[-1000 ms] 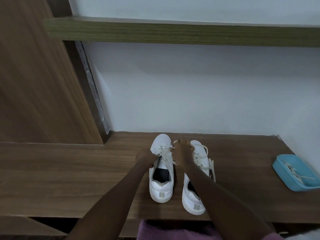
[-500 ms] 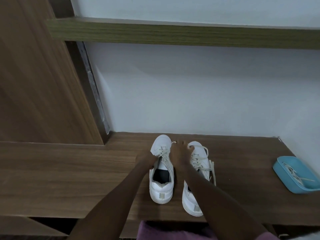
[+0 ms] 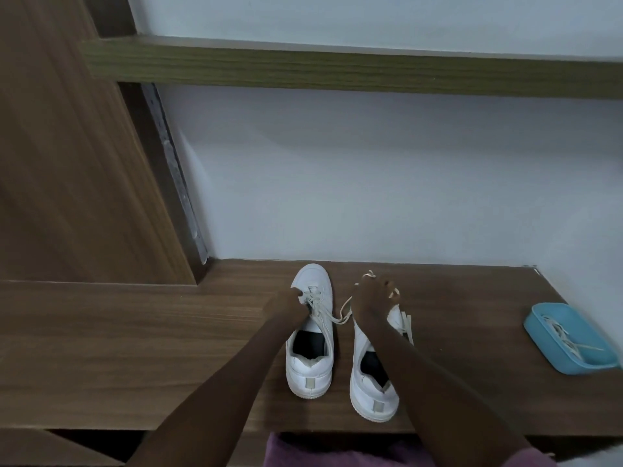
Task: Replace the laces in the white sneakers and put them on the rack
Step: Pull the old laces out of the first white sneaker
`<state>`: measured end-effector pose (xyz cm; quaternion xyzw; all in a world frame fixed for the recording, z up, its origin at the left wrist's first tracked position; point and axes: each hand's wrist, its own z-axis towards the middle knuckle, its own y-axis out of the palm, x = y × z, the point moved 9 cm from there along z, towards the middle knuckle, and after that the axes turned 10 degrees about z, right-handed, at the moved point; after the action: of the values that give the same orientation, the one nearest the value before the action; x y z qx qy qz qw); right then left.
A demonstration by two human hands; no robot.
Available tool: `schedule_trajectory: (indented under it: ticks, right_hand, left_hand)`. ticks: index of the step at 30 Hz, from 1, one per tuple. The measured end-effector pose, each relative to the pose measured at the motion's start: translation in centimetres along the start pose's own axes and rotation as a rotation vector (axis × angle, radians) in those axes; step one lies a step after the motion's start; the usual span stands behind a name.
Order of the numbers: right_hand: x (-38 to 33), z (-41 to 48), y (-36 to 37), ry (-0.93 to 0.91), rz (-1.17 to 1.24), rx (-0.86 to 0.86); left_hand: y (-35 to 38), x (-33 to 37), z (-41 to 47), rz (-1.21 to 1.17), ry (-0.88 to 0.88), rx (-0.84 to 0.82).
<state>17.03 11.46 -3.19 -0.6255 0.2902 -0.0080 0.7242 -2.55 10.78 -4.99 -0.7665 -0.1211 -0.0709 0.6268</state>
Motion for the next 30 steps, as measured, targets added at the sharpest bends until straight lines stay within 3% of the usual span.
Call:
schedule_trajectory:
  ticks: [3, 7, 12, 17, 22, 25, 30]
  right_hand:
    - [-2.7, -1.2, 1.8, -0.235, 0.019, -0.101]
    - [-4.8, -3.3, 3.9, -0.409, 0.292, -0.311]
    - [-5.1, -3.9, 4.4, -0.397, 0.365, -0.335]
    - [-4.6, -3.7, 4.6, -0.353, 0.38, -0.341]
    - [-4.2, -3.3, 4.8, -0.312, 0.402, -0.345]
    - [-4.4, -3.1, 4.9, -0.319, 0.445, -0.352]
    - [-5.9, -2.7, 5.5, -0.343, 0.486, -0.417]
  left_hand:
    - [0.1, 2.1, 0.3, 0.191, 0.16, 0.058]
    - [0.6, 2.6, 0.6, 0.248, 0.187, 0.058]
    - [0.3, 2.7, 0.7, 0.303, 0.211, 0.106]
    - [0.3, 2.7, 0.6, 0.214, 0.199, 0.126]
    - [0.1, 1.6, 0.8, -0.019, 0.07, 0.126]
    - [0.3, -0.3, 0.9, -0.257, -0.094, 0.107]
    - [3.3, -2.1, 1.9, -0.831, -0.164, -0.11]
